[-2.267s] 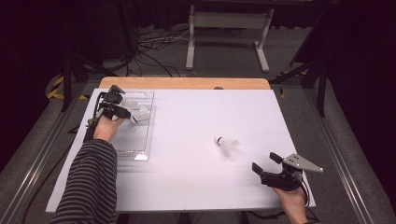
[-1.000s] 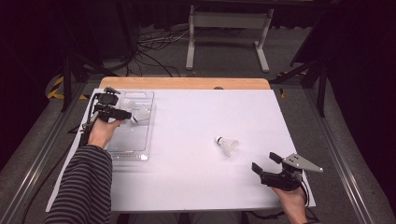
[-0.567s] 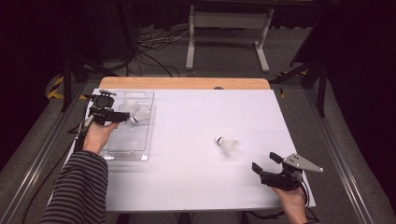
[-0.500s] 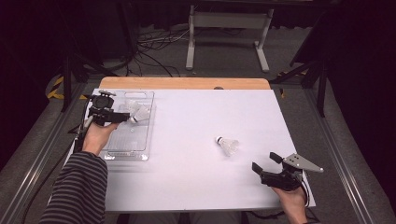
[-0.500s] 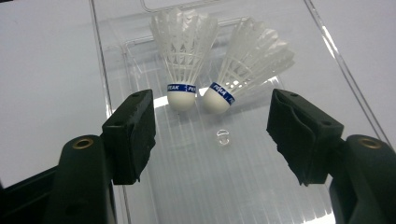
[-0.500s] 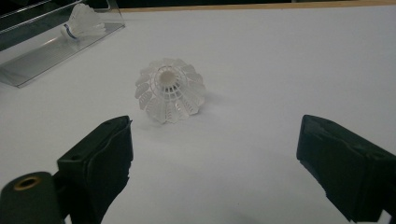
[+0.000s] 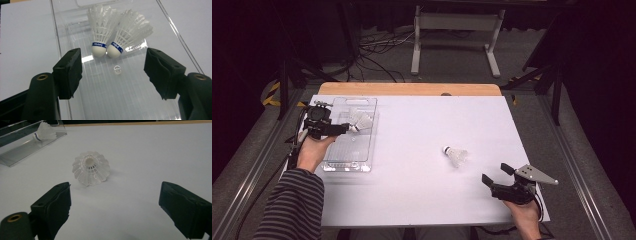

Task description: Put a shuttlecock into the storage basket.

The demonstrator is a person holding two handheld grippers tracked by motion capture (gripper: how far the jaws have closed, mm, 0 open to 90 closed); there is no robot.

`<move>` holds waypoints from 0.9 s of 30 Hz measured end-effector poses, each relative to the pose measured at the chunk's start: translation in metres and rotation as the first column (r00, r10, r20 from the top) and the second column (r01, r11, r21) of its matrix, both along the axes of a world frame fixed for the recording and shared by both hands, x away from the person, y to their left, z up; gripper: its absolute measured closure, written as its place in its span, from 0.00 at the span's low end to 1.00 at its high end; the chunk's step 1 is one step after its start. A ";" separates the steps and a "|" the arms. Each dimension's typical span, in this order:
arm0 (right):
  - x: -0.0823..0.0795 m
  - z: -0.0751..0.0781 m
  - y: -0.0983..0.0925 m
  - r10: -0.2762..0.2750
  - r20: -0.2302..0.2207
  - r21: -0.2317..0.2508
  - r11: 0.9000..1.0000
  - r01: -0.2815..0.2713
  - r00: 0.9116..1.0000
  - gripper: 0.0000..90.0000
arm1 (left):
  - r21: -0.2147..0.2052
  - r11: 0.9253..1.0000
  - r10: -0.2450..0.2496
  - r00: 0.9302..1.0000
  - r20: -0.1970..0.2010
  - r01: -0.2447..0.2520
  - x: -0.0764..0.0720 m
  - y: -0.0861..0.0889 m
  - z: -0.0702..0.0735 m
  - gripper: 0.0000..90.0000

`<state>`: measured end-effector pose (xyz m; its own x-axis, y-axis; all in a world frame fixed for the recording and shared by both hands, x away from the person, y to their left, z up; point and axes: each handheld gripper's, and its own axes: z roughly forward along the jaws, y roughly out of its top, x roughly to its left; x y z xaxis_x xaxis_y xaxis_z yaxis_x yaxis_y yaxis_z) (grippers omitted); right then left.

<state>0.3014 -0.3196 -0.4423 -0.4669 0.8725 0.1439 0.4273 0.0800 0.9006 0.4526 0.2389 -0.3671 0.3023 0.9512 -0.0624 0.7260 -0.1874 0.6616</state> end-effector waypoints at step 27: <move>0.000 0.000 0.000 -0.002 0.003 -0.002 1.000 0.002 1.000 0.13 | -0.028 0.999 -0.042 0.995 0.091 0.045 -0.035 0.000 -0.002 0.35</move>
